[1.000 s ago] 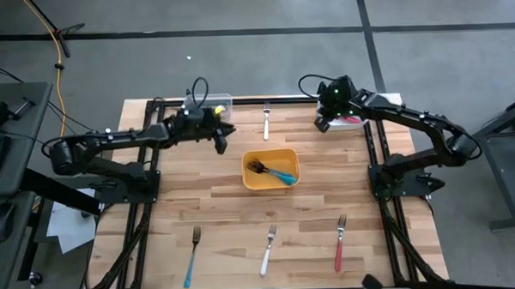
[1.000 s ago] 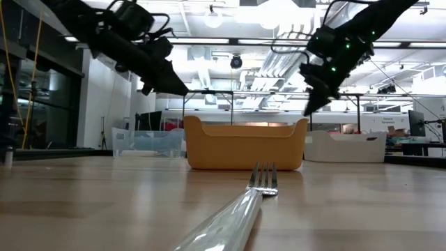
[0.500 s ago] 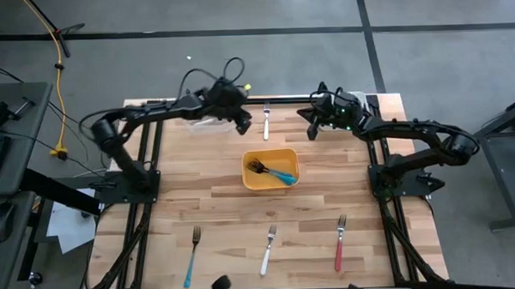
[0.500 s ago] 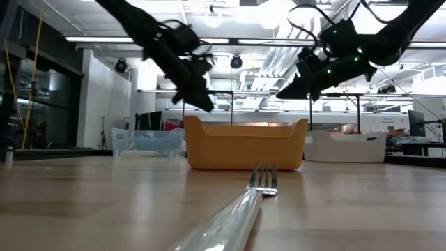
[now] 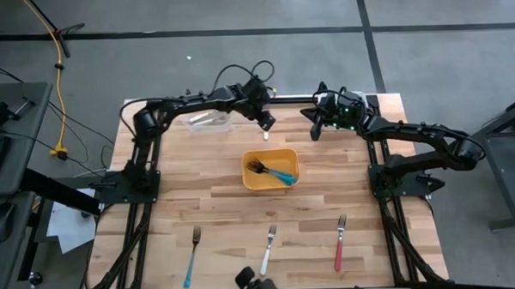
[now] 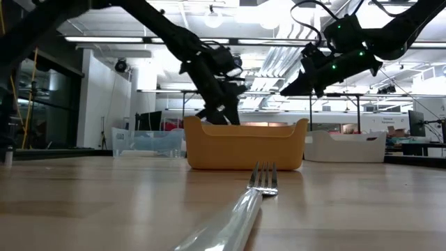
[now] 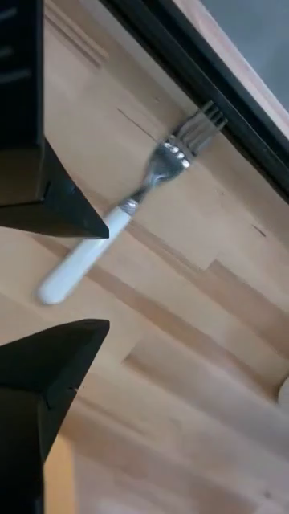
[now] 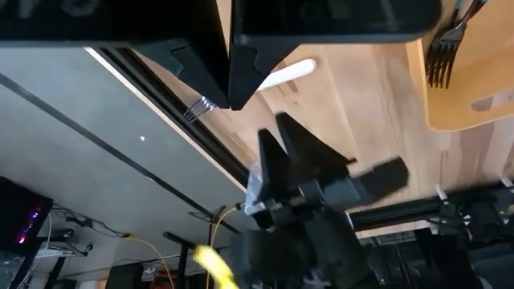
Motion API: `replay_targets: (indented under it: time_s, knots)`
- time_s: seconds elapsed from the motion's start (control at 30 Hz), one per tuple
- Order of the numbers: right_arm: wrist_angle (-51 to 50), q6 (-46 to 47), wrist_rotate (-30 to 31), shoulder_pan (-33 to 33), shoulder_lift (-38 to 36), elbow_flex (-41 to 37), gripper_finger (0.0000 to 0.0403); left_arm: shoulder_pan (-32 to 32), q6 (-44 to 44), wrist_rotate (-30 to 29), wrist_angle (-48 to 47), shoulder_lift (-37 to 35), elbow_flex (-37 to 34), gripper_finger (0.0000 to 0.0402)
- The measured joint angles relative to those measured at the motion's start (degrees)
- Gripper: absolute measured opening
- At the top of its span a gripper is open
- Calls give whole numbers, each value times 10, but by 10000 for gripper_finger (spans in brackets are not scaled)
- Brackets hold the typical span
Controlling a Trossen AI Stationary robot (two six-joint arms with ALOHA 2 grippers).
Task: Sort silverware by color (type)
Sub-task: Put the white fork into the transparent bin
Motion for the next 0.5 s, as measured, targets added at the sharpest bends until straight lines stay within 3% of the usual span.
replay_targets:
  time_s: [0.2, 0.5]
  knots:
    - [0, -2, 0, 0, 0, 0, 0, -8, -6, -58, -54, 53, 65, 179]
    - [2, -4, 0, 0, 0, 0, 0, -8, -31, -80, -93, 60, 74, 180]
